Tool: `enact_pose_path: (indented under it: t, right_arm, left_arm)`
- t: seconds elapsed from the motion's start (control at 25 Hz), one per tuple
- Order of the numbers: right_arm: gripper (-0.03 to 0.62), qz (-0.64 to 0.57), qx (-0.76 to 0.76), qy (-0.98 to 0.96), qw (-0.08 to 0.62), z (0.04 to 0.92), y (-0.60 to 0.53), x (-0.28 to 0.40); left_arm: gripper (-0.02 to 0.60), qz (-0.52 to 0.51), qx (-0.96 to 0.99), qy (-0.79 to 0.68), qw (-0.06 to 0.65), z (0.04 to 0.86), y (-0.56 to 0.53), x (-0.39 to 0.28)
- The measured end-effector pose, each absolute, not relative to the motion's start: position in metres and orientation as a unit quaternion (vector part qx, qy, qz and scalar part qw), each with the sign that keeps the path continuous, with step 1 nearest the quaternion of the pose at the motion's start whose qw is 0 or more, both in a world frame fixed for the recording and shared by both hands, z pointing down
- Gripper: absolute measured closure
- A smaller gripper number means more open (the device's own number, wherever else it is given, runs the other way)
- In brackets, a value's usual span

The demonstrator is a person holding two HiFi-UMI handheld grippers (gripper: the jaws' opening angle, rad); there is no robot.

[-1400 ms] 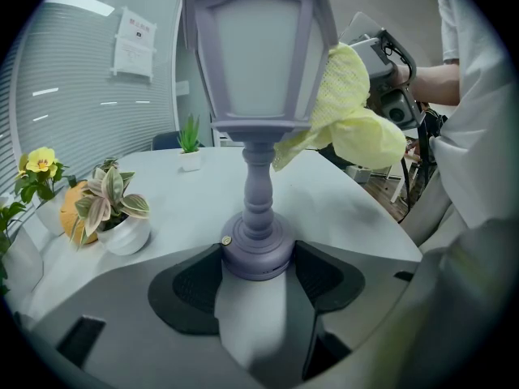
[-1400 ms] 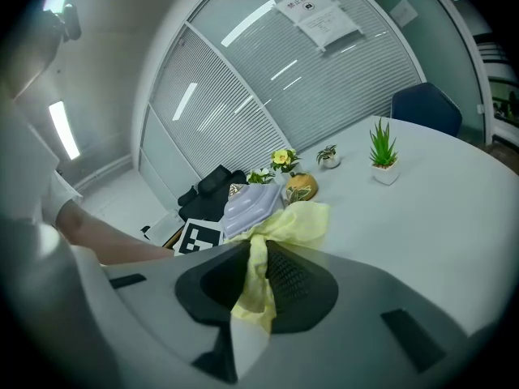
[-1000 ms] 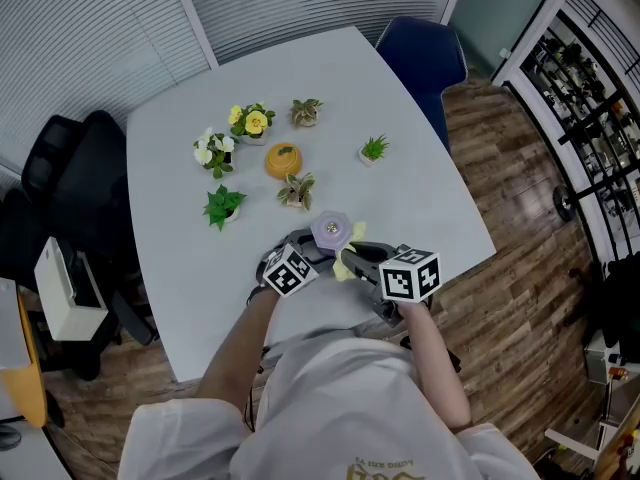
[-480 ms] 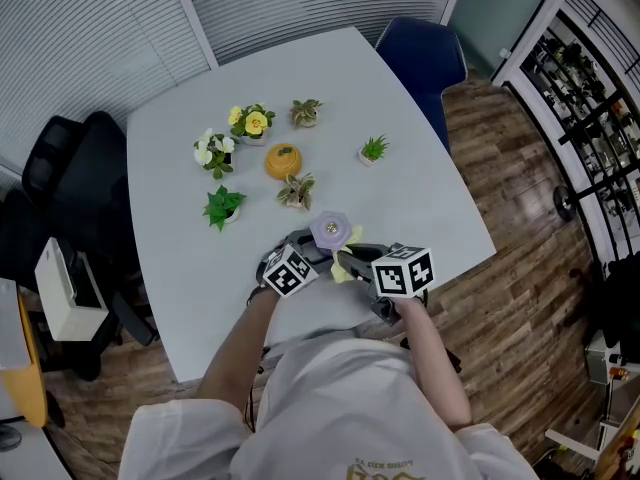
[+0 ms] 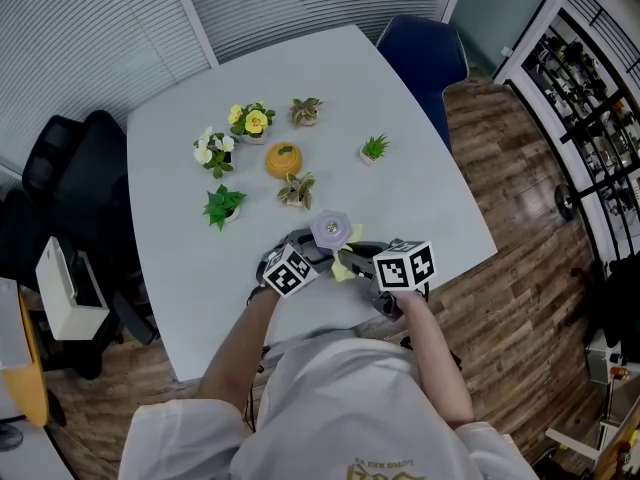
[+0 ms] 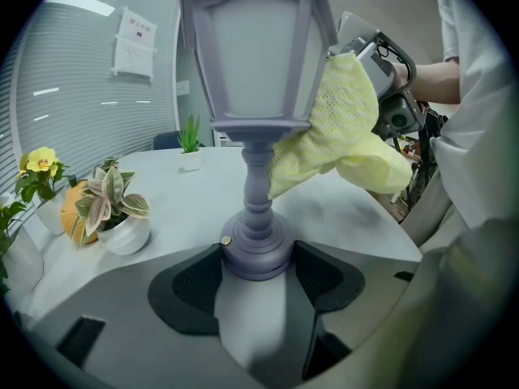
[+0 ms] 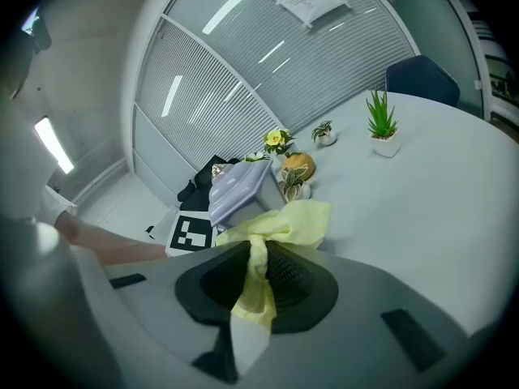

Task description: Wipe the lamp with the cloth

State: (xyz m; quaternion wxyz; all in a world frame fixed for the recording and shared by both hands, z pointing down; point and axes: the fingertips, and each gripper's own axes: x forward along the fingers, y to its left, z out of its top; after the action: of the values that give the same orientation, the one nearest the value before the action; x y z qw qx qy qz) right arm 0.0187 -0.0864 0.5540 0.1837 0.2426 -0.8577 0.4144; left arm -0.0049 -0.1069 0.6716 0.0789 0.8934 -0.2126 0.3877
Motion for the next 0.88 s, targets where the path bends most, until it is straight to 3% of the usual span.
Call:
enact_pose_path:
  t: [0.88]
  right_arm:
    - [0.523,0.397,0.245,-0.852,0.236,0.580,-0.092,0.007]
  left_arm:
    - [0.298,0.386,0.894,-0.213,0.077,0.671,-0.106,-0.004]
